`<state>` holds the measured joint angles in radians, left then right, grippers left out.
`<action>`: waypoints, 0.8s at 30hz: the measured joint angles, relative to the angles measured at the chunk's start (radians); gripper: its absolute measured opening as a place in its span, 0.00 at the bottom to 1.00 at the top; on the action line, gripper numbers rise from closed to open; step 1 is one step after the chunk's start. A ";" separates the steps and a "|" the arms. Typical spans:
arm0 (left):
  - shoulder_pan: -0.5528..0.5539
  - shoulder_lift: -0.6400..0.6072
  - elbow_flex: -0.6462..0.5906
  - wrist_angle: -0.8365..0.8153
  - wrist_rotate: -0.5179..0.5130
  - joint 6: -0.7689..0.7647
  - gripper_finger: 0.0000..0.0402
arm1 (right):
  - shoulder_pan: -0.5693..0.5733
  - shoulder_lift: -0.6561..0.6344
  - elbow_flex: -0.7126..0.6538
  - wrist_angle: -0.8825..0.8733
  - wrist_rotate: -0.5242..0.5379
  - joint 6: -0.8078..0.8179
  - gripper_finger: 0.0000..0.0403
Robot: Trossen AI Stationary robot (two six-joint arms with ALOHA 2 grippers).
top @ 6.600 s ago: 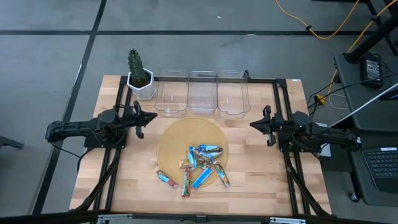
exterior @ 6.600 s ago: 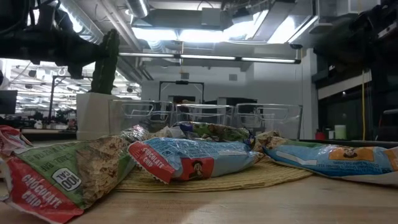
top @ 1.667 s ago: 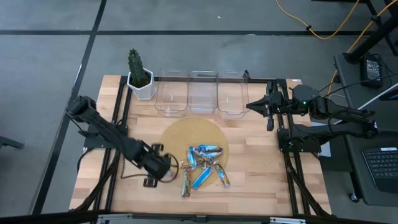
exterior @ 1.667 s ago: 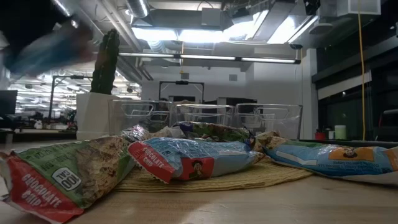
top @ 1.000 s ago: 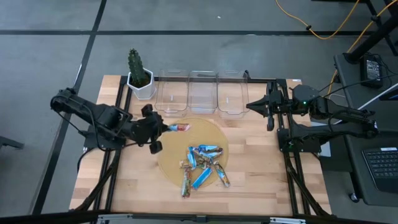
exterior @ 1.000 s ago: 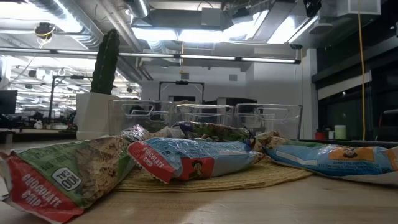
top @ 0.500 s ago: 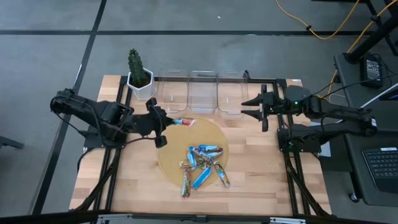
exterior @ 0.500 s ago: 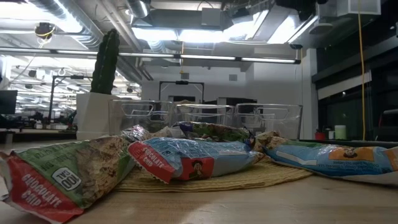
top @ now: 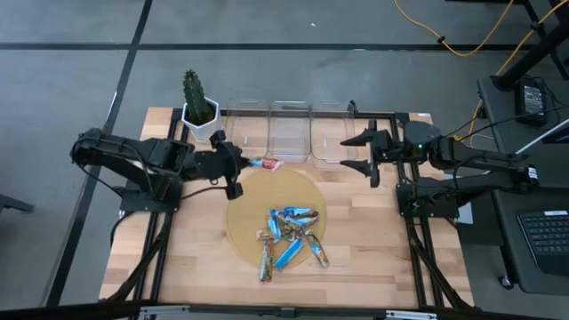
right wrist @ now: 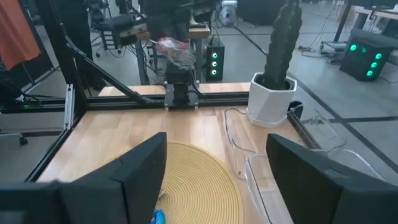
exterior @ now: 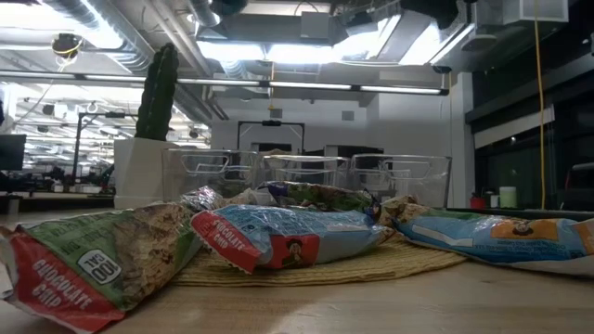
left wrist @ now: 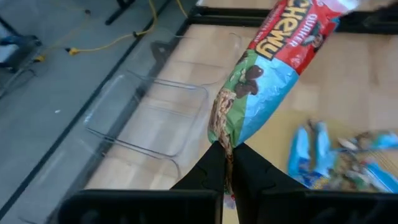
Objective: Pick and place Granola Bars by type
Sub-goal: Put the red granola bar into the left transparent bin
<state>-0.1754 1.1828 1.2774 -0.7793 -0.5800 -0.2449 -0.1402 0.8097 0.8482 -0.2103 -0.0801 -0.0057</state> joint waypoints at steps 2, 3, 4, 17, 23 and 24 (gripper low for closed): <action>0.043 0.000 0.007 0.049 -0.001 0.032 0.01 | 0.000 0.000 0.000 0.017 0.000 0.000 0.69; 0.063 0.001 0.022 0.054 -0.001 0.052 0.01 | 0.000 0.000 0.000 0.024 0.000 -0.001 0.69; 0.084 0.001 0.040 0.056 0.000 0.075 0.01 | 0.000 0.000 0.000 0.031 0.000 -0.001 0.69; 0.423 0.000 0.246 0.004 0.144 0.243 0.01 | 0.000 0.000 0.026 0.022 0.000 -0.003 0.69; 0.530 0.013 0.246 -0.018 0.194 0.176 0.01 | 0.000 0.000 0.027 -0.017 0.000 0.000 0.69; 0.551 0.019 0.246 -0.020 0.203 0.159 0.01 | 0.000 0.000 0.027 -0.017 0.000 0.000 0.69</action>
<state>0.3752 1.2014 1.5238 -0.7998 -0.3766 -0.0859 -0.1402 0.8097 0.8757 -0.2276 -0.0799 -0.0058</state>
